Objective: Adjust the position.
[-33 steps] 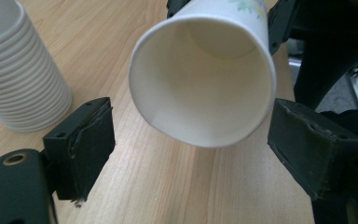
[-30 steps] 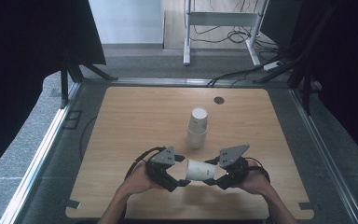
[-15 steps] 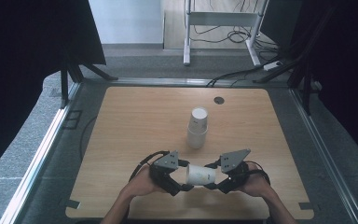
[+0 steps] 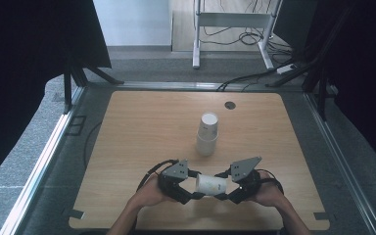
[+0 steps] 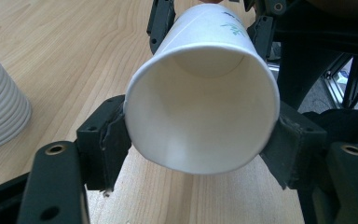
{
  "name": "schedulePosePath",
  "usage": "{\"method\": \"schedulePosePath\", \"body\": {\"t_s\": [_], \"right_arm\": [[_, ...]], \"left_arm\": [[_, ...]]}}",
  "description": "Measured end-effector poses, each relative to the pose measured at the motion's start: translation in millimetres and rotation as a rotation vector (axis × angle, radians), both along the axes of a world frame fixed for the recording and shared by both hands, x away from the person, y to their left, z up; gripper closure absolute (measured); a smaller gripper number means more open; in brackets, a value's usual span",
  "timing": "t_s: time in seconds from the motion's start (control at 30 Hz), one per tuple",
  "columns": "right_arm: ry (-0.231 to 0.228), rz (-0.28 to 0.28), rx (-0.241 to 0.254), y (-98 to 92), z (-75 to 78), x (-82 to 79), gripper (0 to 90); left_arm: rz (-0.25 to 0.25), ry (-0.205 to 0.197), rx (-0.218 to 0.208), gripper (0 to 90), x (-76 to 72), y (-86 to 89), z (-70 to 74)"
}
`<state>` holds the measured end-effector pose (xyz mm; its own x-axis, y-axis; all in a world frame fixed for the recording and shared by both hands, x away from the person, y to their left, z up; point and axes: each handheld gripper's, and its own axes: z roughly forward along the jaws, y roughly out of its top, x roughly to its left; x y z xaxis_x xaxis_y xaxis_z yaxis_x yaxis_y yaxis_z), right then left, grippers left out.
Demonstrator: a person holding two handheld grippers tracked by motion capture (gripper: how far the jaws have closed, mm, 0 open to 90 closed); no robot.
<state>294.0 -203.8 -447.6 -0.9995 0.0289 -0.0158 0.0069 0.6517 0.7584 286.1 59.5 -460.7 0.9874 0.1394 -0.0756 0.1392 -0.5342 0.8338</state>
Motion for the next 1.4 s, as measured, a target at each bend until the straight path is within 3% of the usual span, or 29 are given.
{"method": "schedulePosePath", "body": {"t_s": [0.33,0.87,1.03,1.13,1.4], "right_arm": [[0.035,-0.008,-0.013,0.2,-2.7,2.1,36.5],[0.035,-0.034,-0.018,-2.3,-2.8,2.6,31.1],[0.037,-0.045,-0.036,-4.0,0.7,2.3,26.8],[0.03,-0.057,-0.076,-2.1,3.4,0.7,24.8],[-0.007,-0.055,-0.193,9.2,10.1,-3.9,23.0]], "left_arm": [[-0.004,-0.005,0.0,33.8,-0.1,0.0,0.2],[-0.009,0.002,-0.008,35.0,1.9,0.1,3.8],[-0.015,-0.005,0.032,35.0,2.1,-1.6,6.9],[-0.011,-0.015,0.075,35.0,1.0,-4.1,10.0],[-0.019,-0.059,0.225,34.8,-3.6,-15.8,23.0]]}}
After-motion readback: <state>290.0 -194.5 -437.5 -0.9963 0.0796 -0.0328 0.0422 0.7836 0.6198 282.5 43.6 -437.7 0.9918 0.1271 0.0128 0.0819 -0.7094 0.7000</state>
